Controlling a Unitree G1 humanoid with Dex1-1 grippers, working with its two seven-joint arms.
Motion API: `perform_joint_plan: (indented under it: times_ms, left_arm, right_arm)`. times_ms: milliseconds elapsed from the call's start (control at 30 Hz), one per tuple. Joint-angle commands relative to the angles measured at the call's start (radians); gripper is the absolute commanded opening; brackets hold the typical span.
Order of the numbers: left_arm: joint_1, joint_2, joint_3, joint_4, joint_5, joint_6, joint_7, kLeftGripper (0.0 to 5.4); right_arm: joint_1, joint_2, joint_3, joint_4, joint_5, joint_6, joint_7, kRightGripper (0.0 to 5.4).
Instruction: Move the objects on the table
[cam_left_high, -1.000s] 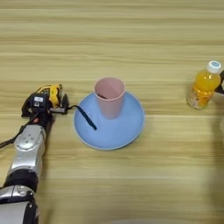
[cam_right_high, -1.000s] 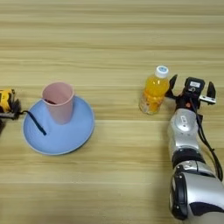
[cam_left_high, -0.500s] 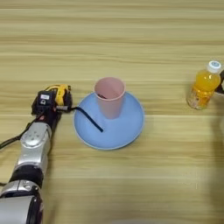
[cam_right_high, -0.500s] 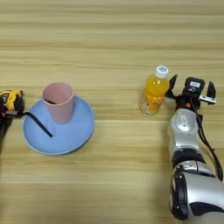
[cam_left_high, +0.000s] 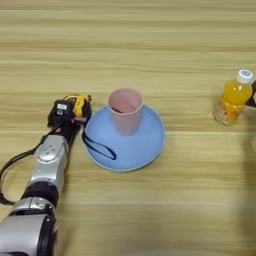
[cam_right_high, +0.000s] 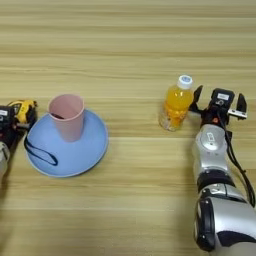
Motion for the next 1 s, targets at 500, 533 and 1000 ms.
perform_joint_plan:
  times_ms: [500,533,1000]
  left_arm:
    - [-0.064,0.001,0.014,-0.002,-0.018,-0.077,-0.043,5.38]
    - [-0.068,0.003,0.018,-0.001,-0.020,-0.079,-0.042,5.38]
    - [-0.141,0.046,0.101,0.057,-0.060,-0.154,-0.032,5.38]
  right_arm:
    - [-0.015,-0.009,0.001,0.014,0.003,-0.008,0.001,5.40]
    - [-0.015,-0.008,0.001,0.014,0.003,-0.009,0.001,5.40]
    - [-0.007,-0.008,0.003,0.007,0.003,-0.018,0.009,5.40]
